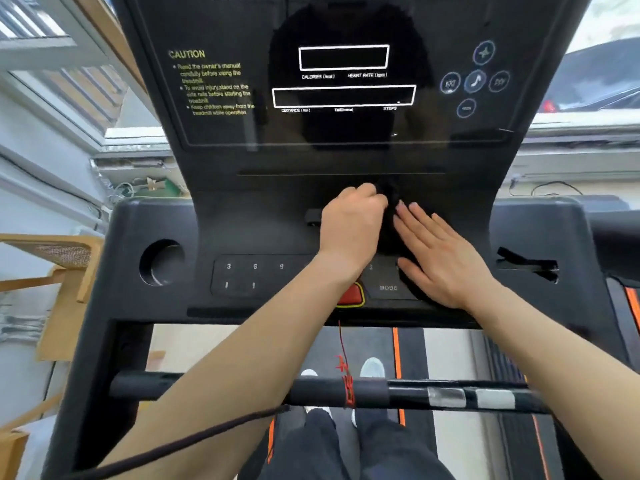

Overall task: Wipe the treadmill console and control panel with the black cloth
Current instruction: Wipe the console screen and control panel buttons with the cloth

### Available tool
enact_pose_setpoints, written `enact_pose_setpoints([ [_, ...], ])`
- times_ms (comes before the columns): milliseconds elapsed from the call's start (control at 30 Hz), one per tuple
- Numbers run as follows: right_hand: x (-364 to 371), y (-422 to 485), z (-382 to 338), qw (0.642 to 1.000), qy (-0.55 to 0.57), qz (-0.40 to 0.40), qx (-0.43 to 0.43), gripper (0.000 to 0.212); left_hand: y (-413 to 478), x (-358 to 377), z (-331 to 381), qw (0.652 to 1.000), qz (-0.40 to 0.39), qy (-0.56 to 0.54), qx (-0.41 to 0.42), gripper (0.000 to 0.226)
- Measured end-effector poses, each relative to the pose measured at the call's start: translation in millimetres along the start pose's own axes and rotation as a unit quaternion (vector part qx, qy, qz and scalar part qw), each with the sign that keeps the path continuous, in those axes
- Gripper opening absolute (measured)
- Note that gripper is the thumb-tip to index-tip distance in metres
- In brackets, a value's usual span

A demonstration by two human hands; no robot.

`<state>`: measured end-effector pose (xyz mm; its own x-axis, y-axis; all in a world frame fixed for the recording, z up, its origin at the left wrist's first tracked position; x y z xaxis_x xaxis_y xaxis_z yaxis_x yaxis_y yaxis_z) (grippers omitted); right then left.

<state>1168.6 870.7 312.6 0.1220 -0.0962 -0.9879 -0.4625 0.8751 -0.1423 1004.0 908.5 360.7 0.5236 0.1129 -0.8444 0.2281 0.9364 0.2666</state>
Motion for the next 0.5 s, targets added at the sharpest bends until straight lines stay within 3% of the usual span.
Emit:
enact_pose_setpoints([
  [100, 11.1, -37.0, 10.0, 0.997, 0.033, -0.009, 0.070, 0.071, -0.4, 26.7, 31.8, 0.997, -0.056, -0.014, 0.042, 0.015],
  [233, 10.5, -44.7, -15.8, 0.992, 0.056, -0.011, 0.113, 0.078, -34.4, 27.5, 21.5, 0.996, -0.065, -0.021, 0.049, 0.009],
  [500, -4.1, 31.5, -120.4, 0.995, 0.043, 0.017, -0.086, 0.080, -89.4, -52.4, -93.4, 0.993, 0.019, 0.032, -0.111, 0.010],
])
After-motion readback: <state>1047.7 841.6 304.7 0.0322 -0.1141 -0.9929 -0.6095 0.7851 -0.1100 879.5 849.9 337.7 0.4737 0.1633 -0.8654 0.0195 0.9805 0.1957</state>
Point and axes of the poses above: each hand's wrist, its own y-axis towards the middle knuckle, its own x-axis out of the palm, z = x × y, the point moved 4 cm from there along y, towards the middle knuckle, and after that the axes turned 11 degrees about -y, right-handed, at the moved point
